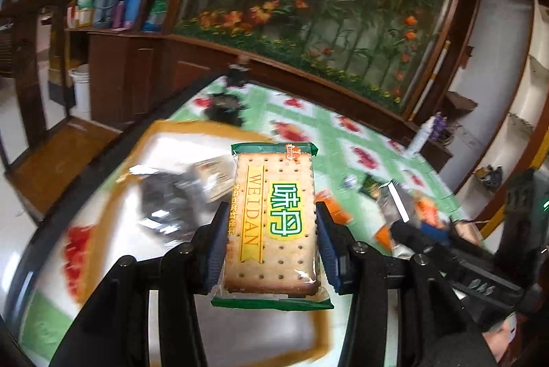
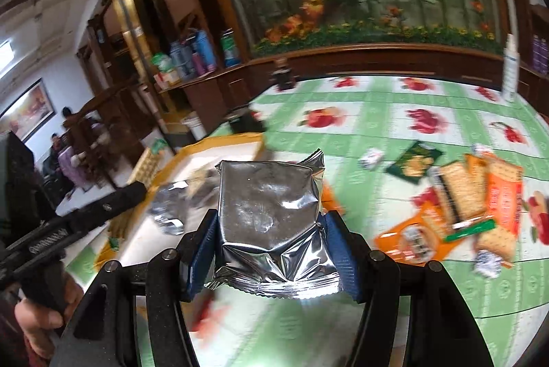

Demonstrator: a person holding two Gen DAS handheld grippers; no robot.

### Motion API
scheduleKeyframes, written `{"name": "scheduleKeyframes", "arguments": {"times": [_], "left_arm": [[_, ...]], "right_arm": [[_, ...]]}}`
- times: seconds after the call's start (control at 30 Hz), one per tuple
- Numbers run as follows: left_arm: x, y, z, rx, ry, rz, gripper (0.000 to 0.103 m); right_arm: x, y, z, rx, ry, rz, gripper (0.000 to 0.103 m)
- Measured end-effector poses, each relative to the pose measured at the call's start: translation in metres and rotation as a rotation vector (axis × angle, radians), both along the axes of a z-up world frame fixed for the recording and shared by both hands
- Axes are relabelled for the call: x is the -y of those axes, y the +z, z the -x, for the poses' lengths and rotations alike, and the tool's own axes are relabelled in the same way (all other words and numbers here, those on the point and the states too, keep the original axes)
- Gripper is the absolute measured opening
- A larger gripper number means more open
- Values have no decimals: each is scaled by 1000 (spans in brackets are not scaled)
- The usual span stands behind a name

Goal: Organize snacks
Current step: 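Carry the cracker pack into the box and open the left gripper while the right gripper carries the foil packet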

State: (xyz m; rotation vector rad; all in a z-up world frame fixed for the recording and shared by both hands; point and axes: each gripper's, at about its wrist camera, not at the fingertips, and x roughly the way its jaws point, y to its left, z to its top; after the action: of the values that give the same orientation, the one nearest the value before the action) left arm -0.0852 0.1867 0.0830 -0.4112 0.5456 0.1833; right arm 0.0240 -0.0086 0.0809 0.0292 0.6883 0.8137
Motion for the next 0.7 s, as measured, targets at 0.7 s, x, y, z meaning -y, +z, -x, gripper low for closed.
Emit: {"name": "scheduleKeyframes", "arguments": {"times": [0.7], "left_arm": [[-44, -53, 37, -144, 96, 81, 46]], "right_arm": [[-120, -25, 27, -64, 143, 77, 67]]}}
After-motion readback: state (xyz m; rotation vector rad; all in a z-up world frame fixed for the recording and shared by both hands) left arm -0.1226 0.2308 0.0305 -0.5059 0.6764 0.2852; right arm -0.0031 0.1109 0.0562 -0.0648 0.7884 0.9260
